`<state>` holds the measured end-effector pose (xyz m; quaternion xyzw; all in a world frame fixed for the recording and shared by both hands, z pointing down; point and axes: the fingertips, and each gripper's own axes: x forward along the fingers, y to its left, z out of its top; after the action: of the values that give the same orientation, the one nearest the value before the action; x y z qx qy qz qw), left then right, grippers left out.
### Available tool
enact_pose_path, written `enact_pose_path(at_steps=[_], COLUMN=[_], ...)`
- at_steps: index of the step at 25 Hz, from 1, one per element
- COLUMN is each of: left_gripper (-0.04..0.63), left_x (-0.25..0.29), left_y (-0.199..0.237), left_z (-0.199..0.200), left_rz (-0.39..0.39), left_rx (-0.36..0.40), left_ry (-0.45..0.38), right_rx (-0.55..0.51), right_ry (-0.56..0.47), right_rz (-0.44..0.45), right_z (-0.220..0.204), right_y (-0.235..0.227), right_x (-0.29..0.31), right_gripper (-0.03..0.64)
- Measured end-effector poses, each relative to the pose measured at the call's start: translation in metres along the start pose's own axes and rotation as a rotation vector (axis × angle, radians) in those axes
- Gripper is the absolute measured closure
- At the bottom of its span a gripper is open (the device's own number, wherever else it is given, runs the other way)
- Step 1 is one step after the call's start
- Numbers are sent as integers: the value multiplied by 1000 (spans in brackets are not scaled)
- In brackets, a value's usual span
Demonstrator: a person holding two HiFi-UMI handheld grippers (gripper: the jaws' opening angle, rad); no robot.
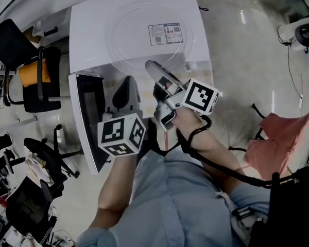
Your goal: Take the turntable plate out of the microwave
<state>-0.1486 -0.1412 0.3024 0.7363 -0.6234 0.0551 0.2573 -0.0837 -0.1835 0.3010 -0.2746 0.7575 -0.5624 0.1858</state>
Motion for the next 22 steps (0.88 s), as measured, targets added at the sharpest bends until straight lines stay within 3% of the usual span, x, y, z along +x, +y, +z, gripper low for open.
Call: enact_pose_path(at_steps=[22], left_gripper=[588], left_x=[10], left_y=[-23], left_z=[-11], left_rz=[-47], left_rx=[26], left_ry=[12], right_rx=[15], right_ry=[-28], right_rz=[-19], right_z=[7], right_y=[-13], right_x=[-16], right_gripper=[463])
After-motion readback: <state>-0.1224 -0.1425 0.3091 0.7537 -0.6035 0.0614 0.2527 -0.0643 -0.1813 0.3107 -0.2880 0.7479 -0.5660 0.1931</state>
